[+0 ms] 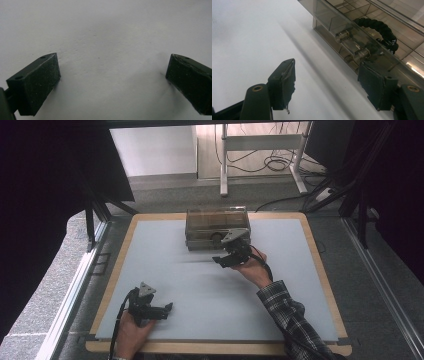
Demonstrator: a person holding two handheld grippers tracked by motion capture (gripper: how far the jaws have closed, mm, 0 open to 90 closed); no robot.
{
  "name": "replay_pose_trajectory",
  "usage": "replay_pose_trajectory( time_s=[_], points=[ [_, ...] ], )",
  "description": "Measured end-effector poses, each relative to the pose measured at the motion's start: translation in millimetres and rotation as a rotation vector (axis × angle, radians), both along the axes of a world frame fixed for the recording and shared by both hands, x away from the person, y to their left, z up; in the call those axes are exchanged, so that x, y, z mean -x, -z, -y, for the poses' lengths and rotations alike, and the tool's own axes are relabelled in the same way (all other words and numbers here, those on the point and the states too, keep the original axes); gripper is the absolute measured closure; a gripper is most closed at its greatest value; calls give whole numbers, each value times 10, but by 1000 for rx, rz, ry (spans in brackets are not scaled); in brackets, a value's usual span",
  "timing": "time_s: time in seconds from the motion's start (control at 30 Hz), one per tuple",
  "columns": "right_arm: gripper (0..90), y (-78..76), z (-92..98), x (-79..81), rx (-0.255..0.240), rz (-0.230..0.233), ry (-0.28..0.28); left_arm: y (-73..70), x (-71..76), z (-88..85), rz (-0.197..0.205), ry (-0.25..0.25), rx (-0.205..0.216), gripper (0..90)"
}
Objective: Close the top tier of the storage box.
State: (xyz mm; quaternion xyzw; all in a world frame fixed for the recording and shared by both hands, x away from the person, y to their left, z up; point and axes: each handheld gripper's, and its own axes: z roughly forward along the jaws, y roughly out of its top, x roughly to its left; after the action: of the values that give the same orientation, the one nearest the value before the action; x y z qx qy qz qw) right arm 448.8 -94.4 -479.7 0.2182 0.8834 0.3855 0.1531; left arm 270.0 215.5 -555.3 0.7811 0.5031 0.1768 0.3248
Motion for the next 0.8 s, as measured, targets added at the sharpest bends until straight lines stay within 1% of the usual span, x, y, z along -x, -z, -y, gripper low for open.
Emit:
replay_pose_trajectory(
  time_s=[0.27,0.53,0.8],
  points=[
    [303,3,-5,-48,-8,-5,9,-1,0,-1,-1,2,-2,0],
    [301,-2,-25,-87,8,1,17,0,0,0,0,0,0,0],
    [291,-1,-40,-132,11,5,25,0,0,0,0,0,0,0]
  ],
)
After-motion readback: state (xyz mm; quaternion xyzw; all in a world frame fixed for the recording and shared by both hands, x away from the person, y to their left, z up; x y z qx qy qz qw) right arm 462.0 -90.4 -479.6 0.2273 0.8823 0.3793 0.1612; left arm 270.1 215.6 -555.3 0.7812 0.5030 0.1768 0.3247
